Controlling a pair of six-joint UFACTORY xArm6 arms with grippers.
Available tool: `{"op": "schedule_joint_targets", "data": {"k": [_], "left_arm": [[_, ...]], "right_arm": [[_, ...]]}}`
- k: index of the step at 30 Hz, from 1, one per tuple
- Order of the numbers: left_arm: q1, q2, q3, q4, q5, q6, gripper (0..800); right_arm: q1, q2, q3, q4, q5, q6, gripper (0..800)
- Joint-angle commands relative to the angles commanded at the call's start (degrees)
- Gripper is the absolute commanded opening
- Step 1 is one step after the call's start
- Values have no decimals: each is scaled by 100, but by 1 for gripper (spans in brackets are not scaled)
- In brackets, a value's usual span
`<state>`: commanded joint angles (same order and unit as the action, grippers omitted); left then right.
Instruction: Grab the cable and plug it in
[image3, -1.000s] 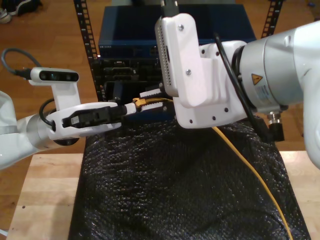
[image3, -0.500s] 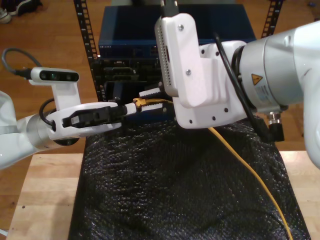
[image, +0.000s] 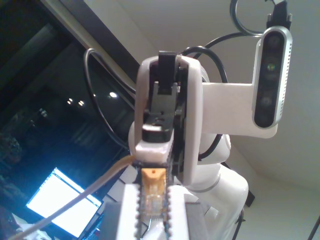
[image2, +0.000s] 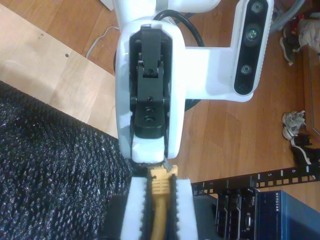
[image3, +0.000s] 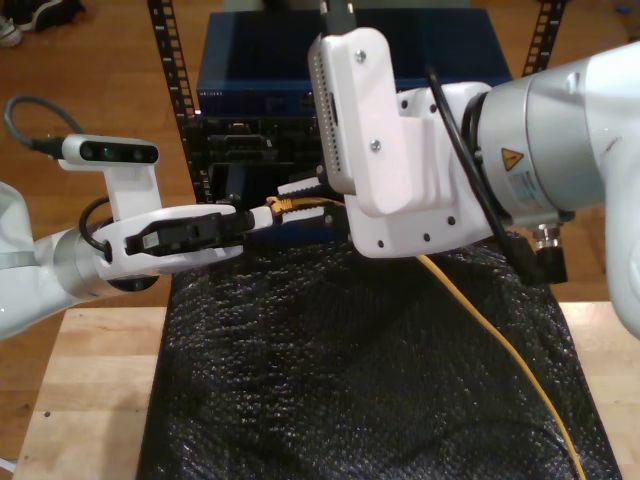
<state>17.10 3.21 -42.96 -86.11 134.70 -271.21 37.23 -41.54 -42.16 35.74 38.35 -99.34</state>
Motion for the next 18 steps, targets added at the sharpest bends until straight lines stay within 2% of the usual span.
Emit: {"op": "schedule_joint_targets", "data": {"k": [10,13,16,18], "left_arm": [[0,9,0,0,0,0,46],[0,9,9,-9,0,0,143],[0,9,18,-9,0,0,295],[0,9,9,0,0,0,347]], "right_arm": [[0,0,9,0,0,9,9],[0,0,9,0,0,9,7],[0,0,9,9,0,9,6],[0,0,9,53,0,9,4]]}}
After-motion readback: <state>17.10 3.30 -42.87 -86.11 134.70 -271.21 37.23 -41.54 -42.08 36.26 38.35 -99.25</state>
